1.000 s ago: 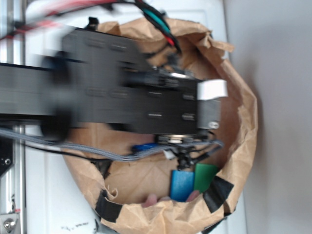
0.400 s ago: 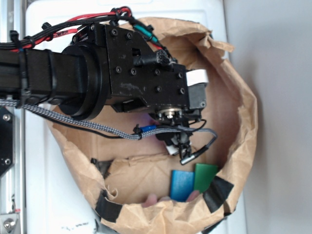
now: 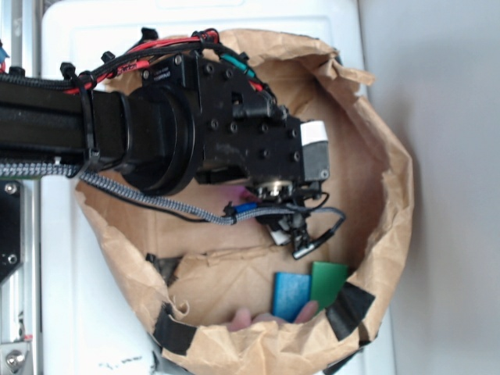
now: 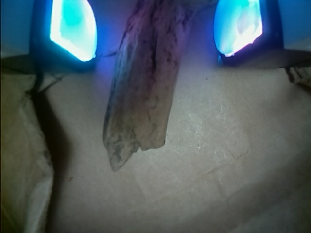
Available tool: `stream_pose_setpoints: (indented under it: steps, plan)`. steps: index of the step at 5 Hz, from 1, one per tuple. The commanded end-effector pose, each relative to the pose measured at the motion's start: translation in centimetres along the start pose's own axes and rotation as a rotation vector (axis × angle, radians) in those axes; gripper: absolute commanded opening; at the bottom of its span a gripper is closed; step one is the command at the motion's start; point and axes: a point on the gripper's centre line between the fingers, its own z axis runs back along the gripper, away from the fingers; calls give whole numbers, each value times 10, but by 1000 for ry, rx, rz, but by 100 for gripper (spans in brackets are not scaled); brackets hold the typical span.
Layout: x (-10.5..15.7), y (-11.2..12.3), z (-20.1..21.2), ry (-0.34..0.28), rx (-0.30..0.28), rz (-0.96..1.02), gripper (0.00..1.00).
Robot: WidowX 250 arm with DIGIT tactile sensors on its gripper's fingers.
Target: Grab the wood chip.
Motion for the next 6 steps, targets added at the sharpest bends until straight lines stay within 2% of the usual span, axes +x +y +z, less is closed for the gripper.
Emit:
stream_pose_setpoints:
  steps: [1,3,4,5,6]
  plan:
    - [-3,-14,1,-36,21,-1,0]
    - [-1,-16,34,-18,-36,-10,0]
    - [2,-11,63,4,-74,-11,0]
    - [1,0,99,-8,-118,-55,0]
    - [-1,6,126,-61,-107,-94,0]
